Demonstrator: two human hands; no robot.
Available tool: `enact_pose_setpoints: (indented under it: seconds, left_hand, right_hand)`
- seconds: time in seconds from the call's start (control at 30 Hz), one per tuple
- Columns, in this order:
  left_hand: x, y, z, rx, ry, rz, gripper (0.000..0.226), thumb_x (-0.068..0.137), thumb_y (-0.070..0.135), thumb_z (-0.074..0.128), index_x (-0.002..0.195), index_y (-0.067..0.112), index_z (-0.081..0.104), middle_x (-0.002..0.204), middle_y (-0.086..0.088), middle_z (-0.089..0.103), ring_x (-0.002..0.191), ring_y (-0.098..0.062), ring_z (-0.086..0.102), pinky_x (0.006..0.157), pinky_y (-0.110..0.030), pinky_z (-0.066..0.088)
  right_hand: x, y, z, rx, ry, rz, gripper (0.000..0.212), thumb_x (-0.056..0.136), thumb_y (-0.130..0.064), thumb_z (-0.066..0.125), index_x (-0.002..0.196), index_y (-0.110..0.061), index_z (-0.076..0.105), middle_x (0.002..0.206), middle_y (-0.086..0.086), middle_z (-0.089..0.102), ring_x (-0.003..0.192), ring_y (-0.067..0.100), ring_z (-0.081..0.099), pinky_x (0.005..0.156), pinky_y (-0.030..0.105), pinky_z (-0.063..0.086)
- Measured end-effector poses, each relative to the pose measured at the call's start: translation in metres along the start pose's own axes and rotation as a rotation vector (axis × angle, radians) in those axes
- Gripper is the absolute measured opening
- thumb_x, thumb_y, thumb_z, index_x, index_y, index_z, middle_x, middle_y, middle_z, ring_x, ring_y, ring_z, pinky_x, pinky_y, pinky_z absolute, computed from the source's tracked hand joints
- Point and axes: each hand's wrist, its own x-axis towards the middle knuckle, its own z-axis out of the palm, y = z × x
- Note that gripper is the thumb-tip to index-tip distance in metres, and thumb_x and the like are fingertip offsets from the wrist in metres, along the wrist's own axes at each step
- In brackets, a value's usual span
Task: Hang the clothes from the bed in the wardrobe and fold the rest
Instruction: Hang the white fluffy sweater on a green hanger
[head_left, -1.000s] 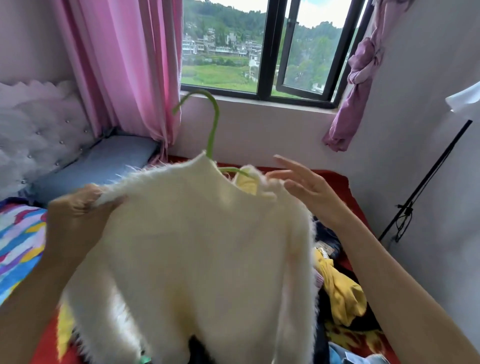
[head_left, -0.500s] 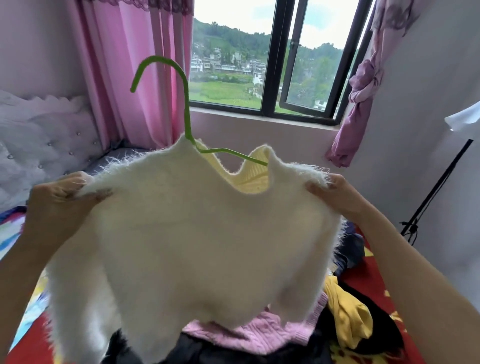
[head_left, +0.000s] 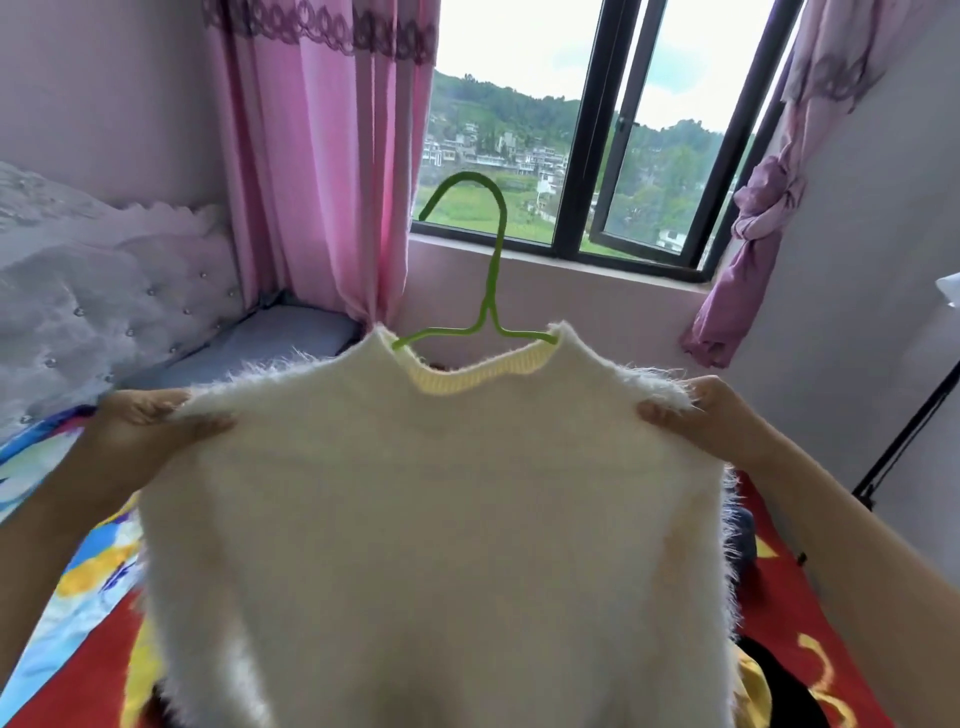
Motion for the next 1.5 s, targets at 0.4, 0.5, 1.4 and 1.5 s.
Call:
enact_pose_setpoints:
  seconds: [0.4, 0.5, 1.4, 1.5]
  left_hand:
    - [-0.037, -0.047, -0.033, 0.062, -0.068, -0.149, 0.027, 0.082, 0.044, 0.069, 0.099, 0.024, 0.07, 0.093, 0.001, 0.073, 0.087, -0.022, 0.069, 0.07, -0.029, 0.057]
    - [-0.066, -0.05, -0.063, 0.11, -0.073, -0.228, 0.026, 0.083, 0.04, 0.069, 0.101, 0.022, 0.07, 0.097, -0.002, 0.072, 0.095, -0.028, 0.068, 0.084, -0.037, 0.055]
    - [-0.512, 0.208, -0.232, 0.333, 1.219, -0.589, 0.024, 0.085, 0.001, 0.063, 0.078, 0.023, 0.06, 0.076, 0.004, 0.057, 0.069, 0.0, 0.054, 0.064, -0.014, 0.042]
    - [-0.559, 0.231, -0.244, 0.37, 1.351, -0.574, 0.021, 0.084, 0.001, 0.063, 0.081, 0.021, 0.061, 0.078, 0.003, 0.057, 0.064, 0.0, 0.053, 0.062, -0.012, 0.043]
  right_hand:
    - [0.001, -0.003, 0.041, -0.304, -0.453, -0.016, 0.019, 0.09, -0.022, 0.061, 0.103, -0.011, 0.052, 0.092, 0.004, 0.059, 0.085, 0.026, 0.057, 0.081, 0.038, 0.048]
    - [0.009, -0.011, 0.067, -0.405, -0.5, -0.074, 0.033, 0.093, -0.025, 0.057, 0.117, -0.006, 0.048, 0.102, 0.014, 0.06, 0.093, 0.033, 0.058, 0.084, 0.038, 0.047]
    - [-0.117, -0.269, 0.318, 0.269, -1.199, -0.643, 0.038, 0.085, -0.018, 0.067, 0.079, 0.018, 0.056, 0.069, 0.008, 0.049, 0.065, 0.016, 0.046, 0.063, 0.029, 0.037]
    - [-0.155, -0.307, 0.323, 0.277, -1.289, -0.705, 0.025, 0.084, -0.017, 0.068, 0.065, -0.001, 0.065, 0.056, -0.005, 0.056, 0.051, 0.005, 0.05, 0.054, 0.019, 0.04]
